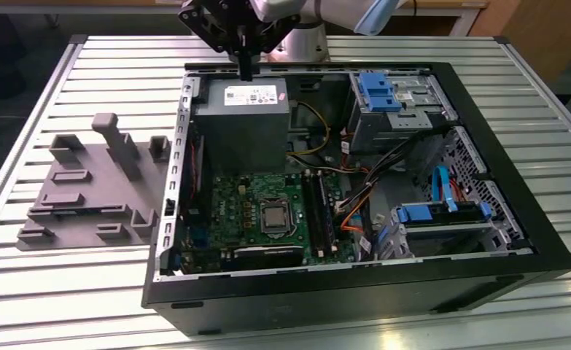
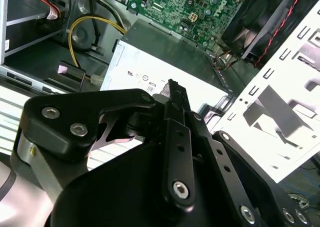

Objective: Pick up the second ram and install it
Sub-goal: 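Reach for the second ram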

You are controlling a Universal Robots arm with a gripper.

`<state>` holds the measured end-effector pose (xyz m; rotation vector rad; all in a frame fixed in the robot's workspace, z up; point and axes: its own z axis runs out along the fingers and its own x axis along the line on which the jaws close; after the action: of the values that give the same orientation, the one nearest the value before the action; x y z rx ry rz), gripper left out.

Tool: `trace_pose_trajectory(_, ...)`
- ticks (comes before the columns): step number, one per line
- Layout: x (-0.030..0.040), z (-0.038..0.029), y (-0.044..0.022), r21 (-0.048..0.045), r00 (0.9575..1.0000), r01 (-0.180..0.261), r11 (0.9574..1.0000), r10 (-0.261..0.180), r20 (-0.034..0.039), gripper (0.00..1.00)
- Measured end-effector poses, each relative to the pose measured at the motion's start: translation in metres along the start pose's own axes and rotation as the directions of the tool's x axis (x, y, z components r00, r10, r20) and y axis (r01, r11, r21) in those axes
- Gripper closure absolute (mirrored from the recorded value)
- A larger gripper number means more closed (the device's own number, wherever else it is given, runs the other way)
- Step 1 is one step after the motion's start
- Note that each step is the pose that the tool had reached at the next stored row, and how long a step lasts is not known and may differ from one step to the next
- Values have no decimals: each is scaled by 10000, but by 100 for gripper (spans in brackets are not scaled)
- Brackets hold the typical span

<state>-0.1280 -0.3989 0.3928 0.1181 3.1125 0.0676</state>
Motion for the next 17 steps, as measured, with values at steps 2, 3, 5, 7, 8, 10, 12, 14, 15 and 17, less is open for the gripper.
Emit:
trace_pose_trajectory(2,4,1,0,0,10000,1,10000,-1,0,89)
trace_pose_trajectory(3,8,1,-1,0,10000,0,10000,0,0,89)
trace_pose_trajectory(5,12,2,-1,0,10000,1,10000,-1,0,89)
trace_pose_trajectory(7,17,2,-1,0,10000,1,10000,-1,0,89)
trace_pose_trajectory(8,19,2,-2,1,10000,1,10000,-1,-1,89)
trace_pose_trajectory(10,24,3,-2,-1,10000,1,10000,-1,0,89)
trace_pose_trajectory(12,36,5,-3,0,10000,0,10000,0,-2,89)
trace_pose_trajectory(14,50,8,-4,0,10000,0,10000,0,-2,89)
trace_pose_trajectory(15,51,8,-4,0,10000,1,10000,-1,-3,89)
trace_pose_trajectory(17,55,9,-5,-1,10000,0,10000,0,-3,89)
